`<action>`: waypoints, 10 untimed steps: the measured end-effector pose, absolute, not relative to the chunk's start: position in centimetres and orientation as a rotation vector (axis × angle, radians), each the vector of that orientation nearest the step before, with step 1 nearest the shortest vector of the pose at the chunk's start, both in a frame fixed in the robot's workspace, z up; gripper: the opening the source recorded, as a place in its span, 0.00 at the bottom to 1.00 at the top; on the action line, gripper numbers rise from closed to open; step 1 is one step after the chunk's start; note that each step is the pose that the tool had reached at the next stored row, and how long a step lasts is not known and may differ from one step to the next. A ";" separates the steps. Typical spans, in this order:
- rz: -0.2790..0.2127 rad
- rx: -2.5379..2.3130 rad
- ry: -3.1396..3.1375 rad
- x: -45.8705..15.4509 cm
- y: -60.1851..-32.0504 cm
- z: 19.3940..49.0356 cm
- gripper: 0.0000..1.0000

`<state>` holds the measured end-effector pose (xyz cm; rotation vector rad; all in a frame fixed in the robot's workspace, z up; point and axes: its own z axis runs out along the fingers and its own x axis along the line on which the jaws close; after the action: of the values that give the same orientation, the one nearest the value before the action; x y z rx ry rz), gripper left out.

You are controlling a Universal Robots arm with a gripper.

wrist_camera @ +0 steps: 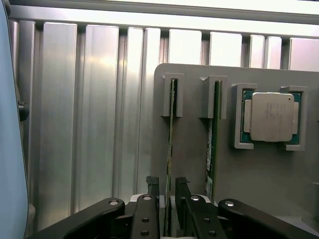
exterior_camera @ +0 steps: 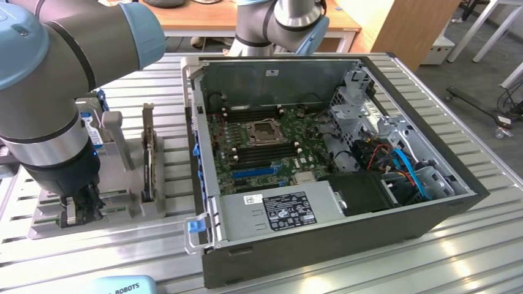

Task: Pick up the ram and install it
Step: 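Pick up the ram and move it above insertion slot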

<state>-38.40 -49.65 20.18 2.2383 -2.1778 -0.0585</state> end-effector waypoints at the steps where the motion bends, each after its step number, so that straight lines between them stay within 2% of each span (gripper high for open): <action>1: -0.058 2.239 -2.178 -38.4 -49.7 20.1 0.27; 10: -0.059 2.238 -2.178 -38.4 -49.7 20.1 0.27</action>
<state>-38.40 -49.66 20.09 2.2383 -2.1776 -0.0585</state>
